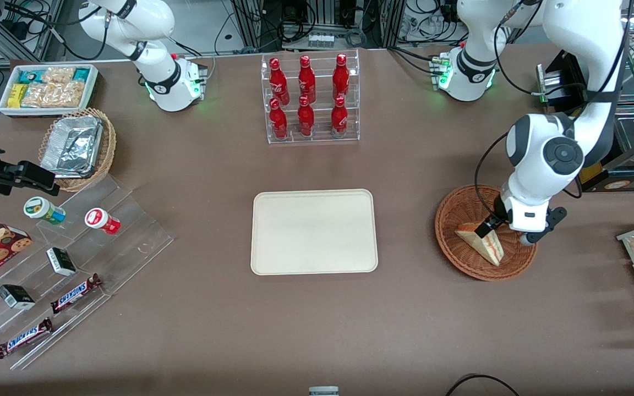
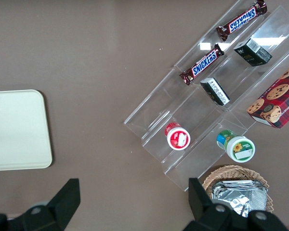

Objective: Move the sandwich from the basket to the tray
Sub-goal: 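Close the left gripper on the wrapped sandwich in the basket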

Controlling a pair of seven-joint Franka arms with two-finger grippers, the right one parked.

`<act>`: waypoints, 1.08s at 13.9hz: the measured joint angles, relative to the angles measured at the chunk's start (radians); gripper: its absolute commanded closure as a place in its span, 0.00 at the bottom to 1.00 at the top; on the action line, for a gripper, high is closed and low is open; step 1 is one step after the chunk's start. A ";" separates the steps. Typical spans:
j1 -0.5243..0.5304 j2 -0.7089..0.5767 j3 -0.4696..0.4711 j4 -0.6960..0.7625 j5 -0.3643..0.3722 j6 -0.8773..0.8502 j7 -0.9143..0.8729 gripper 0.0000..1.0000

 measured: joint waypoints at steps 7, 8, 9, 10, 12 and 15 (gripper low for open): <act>0.000 0.076 0.000 -0.001 0.000 0.093 -0.031 0.93; 0.000 0.081 0.000 0.001 0.000 0.097 -0.036 1.00; 0.000 0.083 0.000 0.002 0.001 0.098 -0.038 1.00; 0.000 0.083 0.000 0.004 0.001 0.098 -0.038 1.00; 0.000 0.083 0.000 0.015 0.001 0.098 -0.039 1.00; -0.002 0.071 -0.002 0.044 0.012 0.049 -0.031 1.00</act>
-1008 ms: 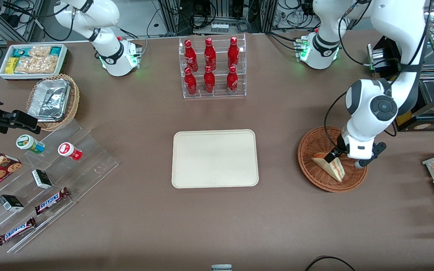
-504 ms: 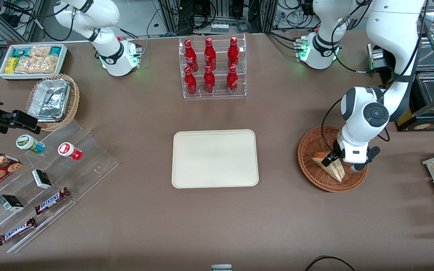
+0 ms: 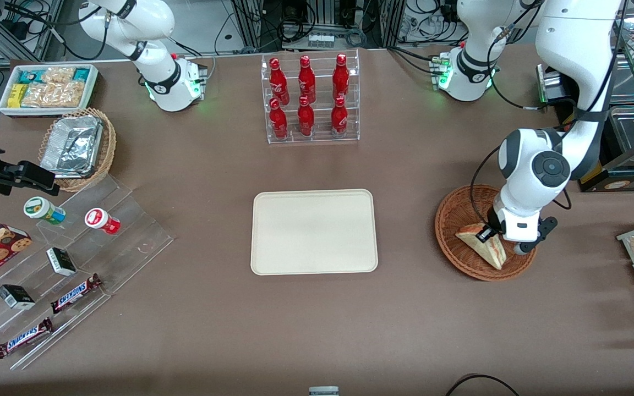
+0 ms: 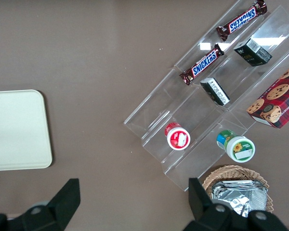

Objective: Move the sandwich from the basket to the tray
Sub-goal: 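Close the left gripper on the wrapped sandwich in the basket, then lift the sandwich and carry it with the left gripper over the cream tray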

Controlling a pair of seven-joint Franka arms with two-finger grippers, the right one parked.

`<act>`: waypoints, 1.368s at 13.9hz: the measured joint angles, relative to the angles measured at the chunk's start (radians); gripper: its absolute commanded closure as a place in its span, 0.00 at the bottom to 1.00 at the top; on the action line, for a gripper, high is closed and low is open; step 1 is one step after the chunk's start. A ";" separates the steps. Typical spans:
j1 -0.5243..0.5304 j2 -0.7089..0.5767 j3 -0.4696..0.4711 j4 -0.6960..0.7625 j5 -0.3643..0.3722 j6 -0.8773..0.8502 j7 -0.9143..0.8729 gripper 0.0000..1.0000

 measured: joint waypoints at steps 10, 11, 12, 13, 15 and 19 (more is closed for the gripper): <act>-0.221 -0.140 -0.100 0.402 -0.002 -0.697 0.066 1.00; -0.270 -0.126 -0.102 0.409 -0.002 -0.696 0.052 1.00; -0.317 -0.104 -0.103 0.419 -0.002 -0.695 0.043 1.00; -0.357 -0.073 -0.104 0.435 -0.002 -0.689 0.038 1.00; -0.424 0.008 -0.105 0.492 -0.005 -0.675 0.027 1.00; -0.523 0.184 -0.104 0.614 -0.006 -0.594 -0.015 1.00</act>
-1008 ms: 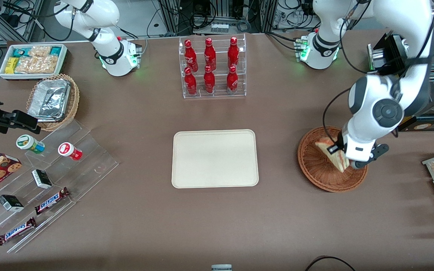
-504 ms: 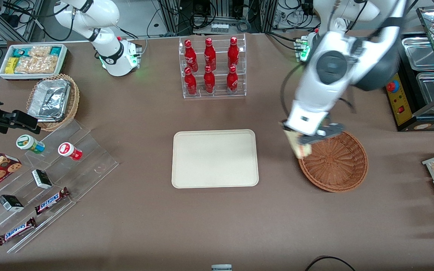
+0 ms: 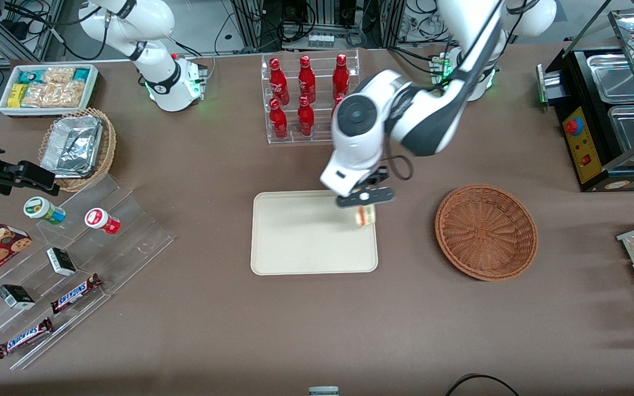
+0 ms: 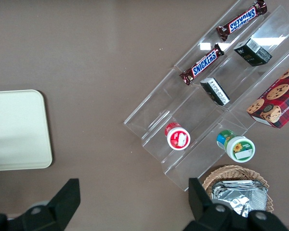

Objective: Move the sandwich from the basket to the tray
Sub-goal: 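Lift the sandwich and carry it with the left gripper over the cream tray, then lower the sandwich onto the tray and open the left gripper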

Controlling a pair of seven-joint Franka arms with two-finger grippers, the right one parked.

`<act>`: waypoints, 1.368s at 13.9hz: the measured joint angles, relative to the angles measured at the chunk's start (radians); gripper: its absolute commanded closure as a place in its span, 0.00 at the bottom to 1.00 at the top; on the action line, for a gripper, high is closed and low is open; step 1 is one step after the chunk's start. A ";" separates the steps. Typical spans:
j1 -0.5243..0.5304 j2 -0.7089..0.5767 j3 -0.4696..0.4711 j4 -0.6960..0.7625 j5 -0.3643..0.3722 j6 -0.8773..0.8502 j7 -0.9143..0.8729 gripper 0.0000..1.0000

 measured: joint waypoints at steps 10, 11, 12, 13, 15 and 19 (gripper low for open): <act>-0.093 0.296 0.001 0.190 0.027 0.190 -0.034 1.00; -0.095 0.309 0.001 0.191 0.042 0.221 -0.034 1.00; -0.097 0.321 0.001 0.191 0.051 0.246 -0.034 1.00; -0.100 0.331 0.001 0.192 0.060 0.259 -0.034 1.00; -0.104 0.346 0.001 0.193 0.094 0.263 -0.034 1.00; -0.108 0.358 0.001 0.201 0.116 0.265 -0.034 0.02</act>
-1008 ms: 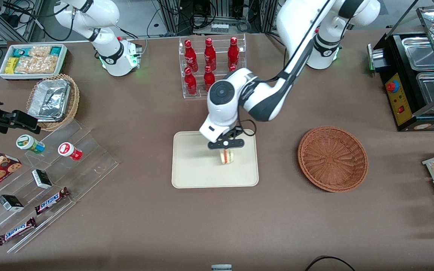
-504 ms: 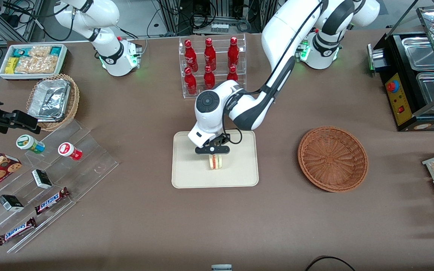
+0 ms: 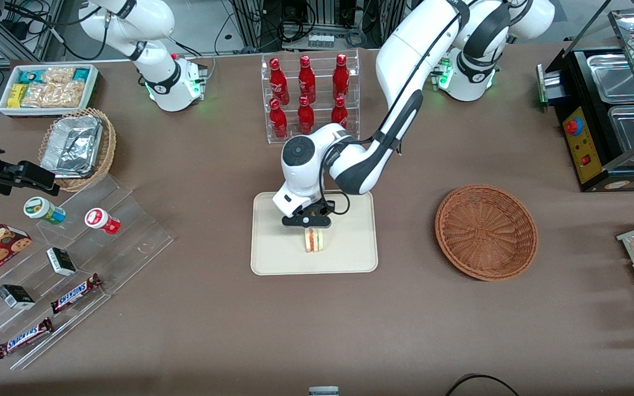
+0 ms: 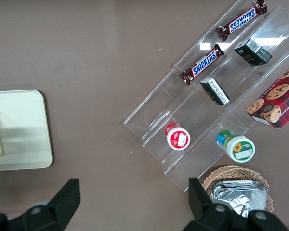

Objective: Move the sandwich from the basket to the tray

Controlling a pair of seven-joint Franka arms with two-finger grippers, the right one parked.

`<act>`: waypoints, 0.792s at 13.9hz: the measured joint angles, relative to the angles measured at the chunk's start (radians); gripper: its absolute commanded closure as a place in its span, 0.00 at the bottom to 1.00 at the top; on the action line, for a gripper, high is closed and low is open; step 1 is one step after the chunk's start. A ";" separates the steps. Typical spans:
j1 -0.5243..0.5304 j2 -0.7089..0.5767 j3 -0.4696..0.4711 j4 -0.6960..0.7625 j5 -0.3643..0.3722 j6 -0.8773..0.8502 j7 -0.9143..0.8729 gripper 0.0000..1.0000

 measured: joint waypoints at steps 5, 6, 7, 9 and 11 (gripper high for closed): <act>0.000 -0.014 0.004 0.032 0.001 -0.002 0.000 0.01; 0.001 -0.030 0.007 0.040 0.001 -0.020 -0.001 0.01; 0.004 -0.058 0.010 0.049 0.001 -0.072 -0.001 0.01; 0.015 -0.135 0.016 0.059 0.000 -0.205 -0.002 0.01; 0.042 -0.220 0.020 0.059 -0.014 -0.299 -0.004 0.01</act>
